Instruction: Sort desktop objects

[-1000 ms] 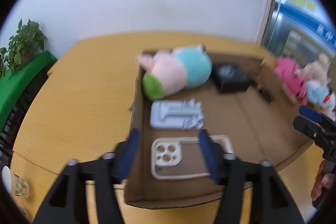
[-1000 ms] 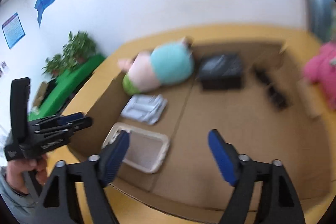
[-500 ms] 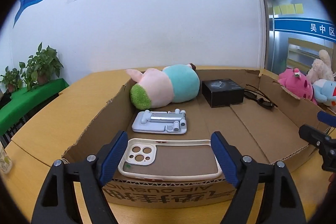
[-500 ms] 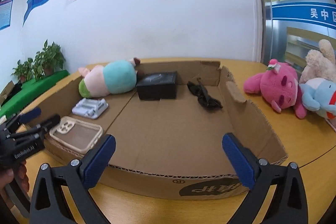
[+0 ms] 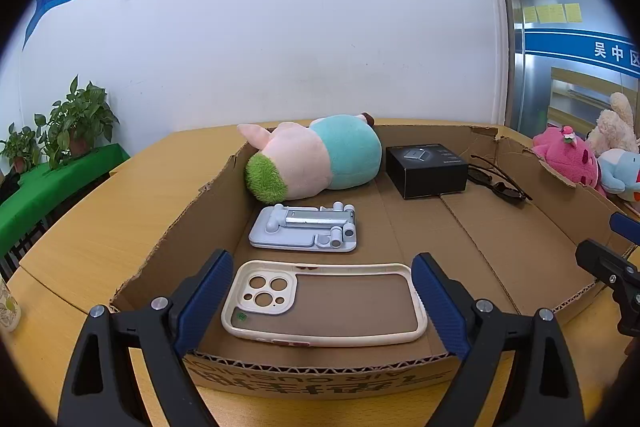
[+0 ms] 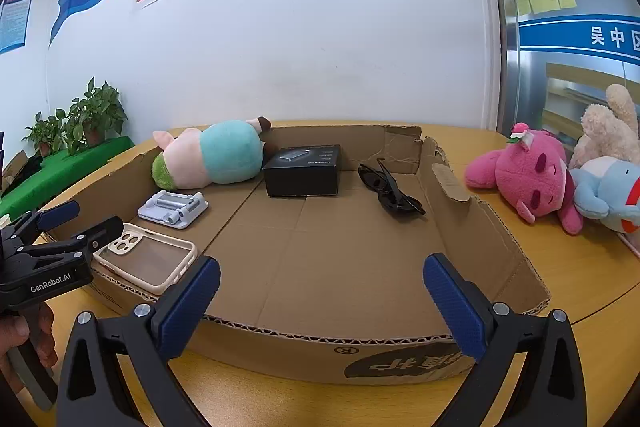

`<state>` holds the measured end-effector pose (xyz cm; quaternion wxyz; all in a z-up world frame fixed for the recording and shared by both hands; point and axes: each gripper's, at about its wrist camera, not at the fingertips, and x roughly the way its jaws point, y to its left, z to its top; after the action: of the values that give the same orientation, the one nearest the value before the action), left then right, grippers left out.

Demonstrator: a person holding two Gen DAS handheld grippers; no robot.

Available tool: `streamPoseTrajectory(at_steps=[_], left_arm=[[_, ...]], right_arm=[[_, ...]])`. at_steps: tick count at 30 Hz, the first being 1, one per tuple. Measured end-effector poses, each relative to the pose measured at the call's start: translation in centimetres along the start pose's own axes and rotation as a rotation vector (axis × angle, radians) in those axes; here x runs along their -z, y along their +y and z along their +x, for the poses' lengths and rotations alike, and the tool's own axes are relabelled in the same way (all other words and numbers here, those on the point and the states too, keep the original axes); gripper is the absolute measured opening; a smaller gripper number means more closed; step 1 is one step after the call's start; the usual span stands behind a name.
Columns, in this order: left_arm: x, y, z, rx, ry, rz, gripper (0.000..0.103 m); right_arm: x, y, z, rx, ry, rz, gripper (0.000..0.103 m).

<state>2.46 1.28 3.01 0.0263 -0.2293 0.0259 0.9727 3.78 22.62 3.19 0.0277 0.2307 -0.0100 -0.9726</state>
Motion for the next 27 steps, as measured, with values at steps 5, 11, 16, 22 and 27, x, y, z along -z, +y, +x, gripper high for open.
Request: streamPoseTrajectory(at_steps=[5, 11, 16, 22, 27], left_arm=[[0.0, 0.04, -0.05, -0.001, 0.001, -0.001, 0.091], [-0.05, 0.1, 0.15, 0.0, 0.003, -0.001, 0.091], [-0.05, 0.12, 0.18, 0.0, 0.003, -0.001, 0.091], [-0.02, 0.11, 0.16, 0.0, 0.003, -0.001, 0.091], [-0.02, 0.1, 0.14, 0.0, 0.003, -0.001, 0.091]], right_arm=[[0.0, 0.02, -0.01, 0.001, -0.001, 0.0, 0.103], [0.01, 0.01, 0.01, 0.0, 0.0, 0.0, 0.103], [0.01, 0.0, 0.01, 0.0, 0.0, 0.0, 0.103], [0.02, 0.01, 0.02, 0.001, 0.0, 0.0, 0.103], [0.01, 0.0, 0.02, 0.0, 0.0, 0.0, 0.103]])
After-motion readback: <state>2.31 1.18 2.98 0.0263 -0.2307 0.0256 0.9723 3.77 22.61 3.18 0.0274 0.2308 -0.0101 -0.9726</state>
